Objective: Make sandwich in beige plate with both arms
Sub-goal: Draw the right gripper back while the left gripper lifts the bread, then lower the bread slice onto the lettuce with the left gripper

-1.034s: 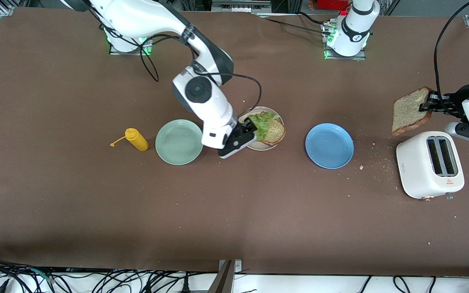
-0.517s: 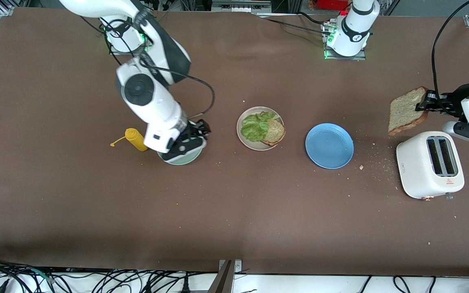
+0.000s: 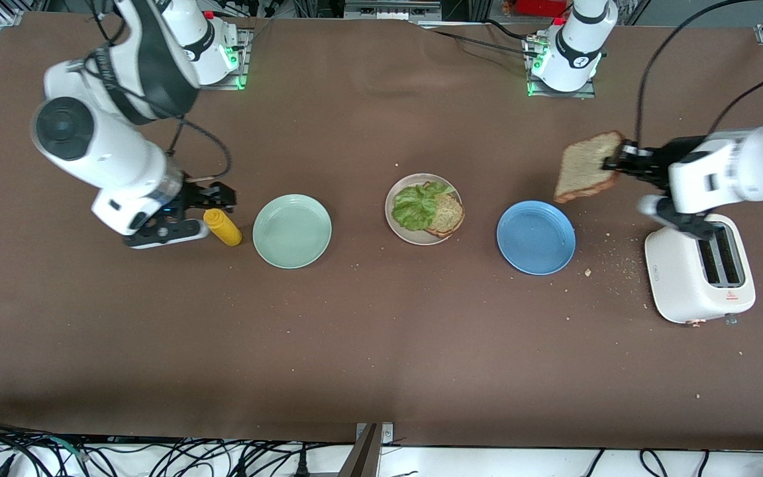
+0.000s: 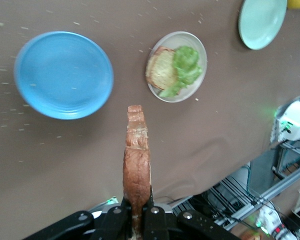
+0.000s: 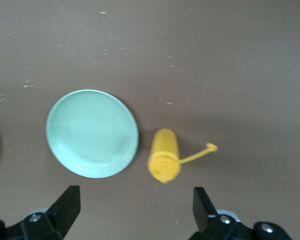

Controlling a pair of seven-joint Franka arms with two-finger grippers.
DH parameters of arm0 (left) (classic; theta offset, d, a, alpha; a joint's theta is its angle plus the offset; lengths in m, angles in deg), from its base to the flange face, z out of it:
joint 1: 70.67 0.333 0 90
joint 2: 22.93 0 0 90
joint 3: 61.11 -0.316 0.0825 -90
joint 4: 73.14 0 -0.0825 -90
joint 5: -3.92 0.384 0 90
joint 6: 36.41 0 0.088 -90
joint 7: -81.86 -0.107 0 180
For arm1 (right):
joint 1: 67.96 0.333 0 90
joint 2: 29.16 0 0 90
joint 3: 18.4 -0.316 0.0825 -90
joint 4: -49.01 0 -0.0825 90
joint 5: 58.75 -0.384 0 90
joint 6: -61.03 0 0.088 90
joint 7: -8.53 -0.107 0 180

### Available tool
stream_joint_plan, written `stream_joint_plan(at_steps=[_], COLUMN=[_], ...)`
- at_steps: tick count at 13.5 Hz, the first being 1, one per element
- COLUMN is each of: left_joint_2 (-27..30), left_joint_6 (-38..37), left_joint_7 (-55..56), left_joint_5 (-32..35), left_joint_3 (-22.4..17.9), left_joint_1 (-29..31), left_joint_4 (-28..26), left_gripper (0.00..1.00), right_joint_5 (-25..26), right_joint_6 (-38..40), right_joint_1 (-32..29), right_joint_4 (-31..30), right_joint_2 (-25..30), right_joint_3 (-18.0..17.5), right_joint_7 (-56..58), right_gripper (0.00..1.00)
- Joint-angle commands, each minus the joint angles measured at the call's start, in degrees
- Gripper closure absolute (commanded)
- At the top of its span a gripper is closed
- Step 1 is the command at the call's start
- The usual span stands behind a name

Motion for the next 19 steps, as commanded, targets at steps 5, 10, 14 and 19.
stream_joint_plan(at_steps=[5,10,14,19], left_joint_2=[-12.0,-21.0,-21.1,-21.1], left_joint_6=[7.3,14.3,21.9,28.8], left_joint_7=[1.0,-9.8,-23.0,-26.9], left_joint_5=[-18.3,-20.9,-23.5,-24.3], left_joint_3=[-0.4,-0.4,-0.4,-0.2], left_joint_1=[-8.2,-12.0,-12.1,-13.9], left_joint_4=[0.4,-1.8,-10.6,-15.0], left_gripper=[1.00,1.00,1.00,1.00], right_joint_5=[0.1,0.6,1.5,1.9], right_joint_6=[6.4,14.3,10.5,7.8], right_joint_1=[0.0,2.2,2.2,2.1], right_joint_4=[0.8,6.2,6.4,6.1], right_joint_2=[5.0,6.4,7.1,8.4], right_joint_3=[8.1,12.2,12.3,12.2], right_joint_7=[7.5,7.6,7.7,7.6], right_gripper=[0.00,0.00,0.00,0.00])
